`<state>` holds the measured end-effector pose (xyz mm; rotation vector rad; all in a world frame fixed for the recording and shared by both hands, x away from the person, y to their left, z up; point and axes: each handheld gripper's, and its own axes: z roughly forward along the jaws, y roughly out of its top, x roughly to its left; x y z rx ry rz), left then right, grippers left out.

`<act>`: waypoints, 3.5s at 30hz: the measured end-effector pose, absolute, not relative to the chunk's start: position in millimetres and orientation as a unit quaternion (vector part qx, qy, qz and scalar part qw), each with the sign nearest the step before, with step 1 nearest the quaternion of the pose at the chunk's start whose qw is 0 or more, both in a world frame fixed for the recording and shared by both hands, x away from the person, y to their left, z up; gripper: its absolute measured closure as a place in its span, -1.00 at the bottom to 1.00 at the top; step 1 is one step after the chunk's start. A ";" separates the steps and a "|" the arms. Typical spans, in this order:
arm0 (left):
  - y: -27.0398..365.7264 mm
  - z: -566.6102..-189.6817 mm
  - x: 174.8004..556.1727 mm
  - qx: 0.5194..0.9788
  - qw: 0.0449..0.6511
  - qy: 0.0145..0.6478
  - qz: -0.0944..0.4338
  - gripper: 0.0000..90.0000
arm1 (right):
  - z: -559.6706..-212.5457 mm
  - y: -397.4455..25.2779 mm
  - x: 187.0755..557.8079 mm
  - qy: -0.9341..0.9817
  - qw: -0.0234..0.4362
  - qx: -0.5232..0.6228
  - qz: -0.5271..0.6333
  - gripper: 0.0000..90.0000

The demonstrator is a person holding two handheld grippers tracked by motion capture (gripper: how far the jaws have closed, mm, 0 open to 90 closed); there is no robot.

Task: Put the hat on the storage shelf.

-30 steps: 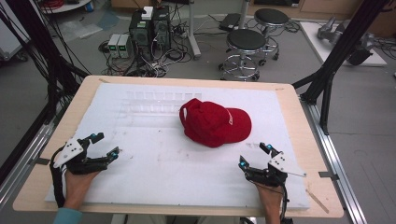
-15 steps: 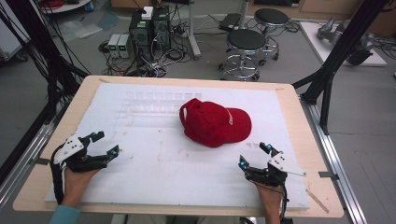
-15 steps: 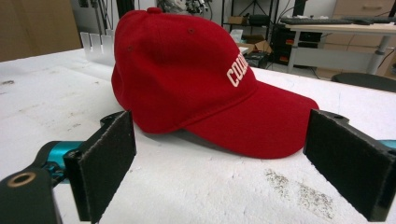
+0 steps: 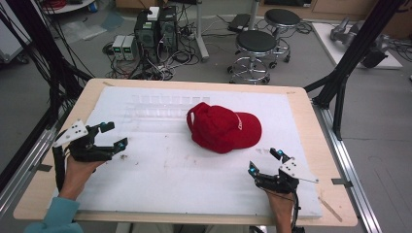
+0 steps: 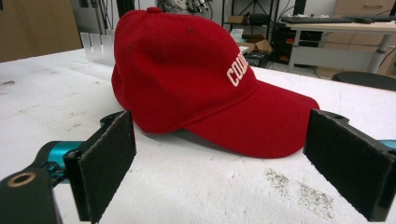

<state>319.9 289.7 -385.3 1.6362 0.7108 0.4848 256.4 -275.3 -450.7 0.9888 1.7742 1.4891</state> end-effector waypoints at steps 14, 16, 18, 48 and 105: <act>238.2 -330.6 360.9 0.758 0.581 0.244 0.169 -0.81 | -450.8 -276.0 257.0 0.669 0.307 0.373 0.565 -0.82; 225.6 -321.2 367.6 0.770 0.572 0.231 0.166 -0.81 | -450.8 -276.0 257.0 0.669 0.307 0.373 0.565 -0.82; 216.2 -315.4 372.2 0.777 0.566 0.220 0.166 -0.81 | -450.7 -275.9 256.8 0.669 0.304 0.375 0.565 -0.82; 86.1 -349.5 429.8 0.863 0.471 0.156 0.094 -0.80 | -450.9 -276.6 256.2 0.666 0.304 0.376 0.568 -0.82; 101.0 -320.4 431.1 0.795 0.555 0.215 0.117 0.87 | -451.3 -278.3 255.4 0.657 0.304 0.379 0.576 -0.82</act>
